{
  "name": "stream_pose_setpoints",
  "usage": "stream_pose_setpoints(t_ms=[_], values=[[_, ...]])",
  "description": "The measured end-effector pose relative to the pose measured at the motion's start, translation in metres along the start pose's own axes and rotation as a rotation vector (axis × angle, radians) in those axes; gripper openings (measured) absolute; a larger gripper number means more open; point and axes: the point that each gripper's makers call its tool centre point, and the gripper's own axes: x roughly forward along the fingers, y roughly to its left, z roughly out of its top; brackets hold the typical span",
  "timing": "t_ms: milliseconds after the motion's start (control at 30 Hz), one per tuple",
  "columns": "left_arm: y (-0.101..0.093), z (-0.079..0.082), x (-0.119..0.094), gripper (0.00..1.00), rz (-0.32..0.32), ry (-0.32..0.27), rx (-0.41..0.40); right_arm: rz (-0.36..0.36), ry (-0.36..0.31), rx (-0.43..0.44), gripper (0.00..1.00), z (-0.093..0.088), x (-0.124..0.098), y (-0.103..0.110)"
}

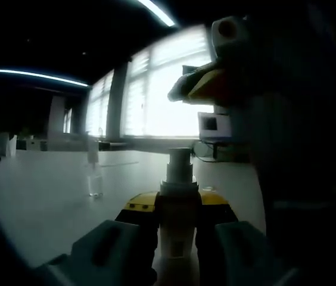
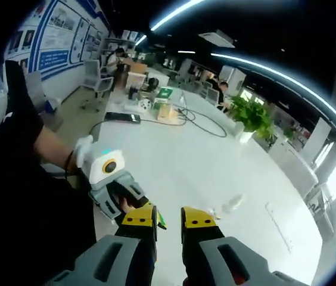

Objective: Clamp pump bottle remove cover press pump head put on cover

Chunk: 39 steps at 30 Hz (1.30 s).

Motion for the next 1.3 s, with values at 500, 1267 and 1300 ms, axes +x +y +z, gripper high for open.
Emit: stream_pose_setpoints(t_ms=[500, 1267, 1300], values=[[-0.001, 0.000, 0.001, 0.14, -0.004, 0.000, 0.008, 0.091, 0.102, -0.098, 0.11, 0.003, 0.004, 0.004], [-0.004, -0.001, 0.001, 0.14, -0.017, 0.000, 0.013, 0.255, 0.284, -0.347, 0.09, 0.004, 0.015, 0.021], [-0.004, 0.000, 0.001, 0.14, -0.017, 0.000, 0.014, 0.259, 0.294, -0.352, 0.09, 0.003, 0.015, 0.021]])
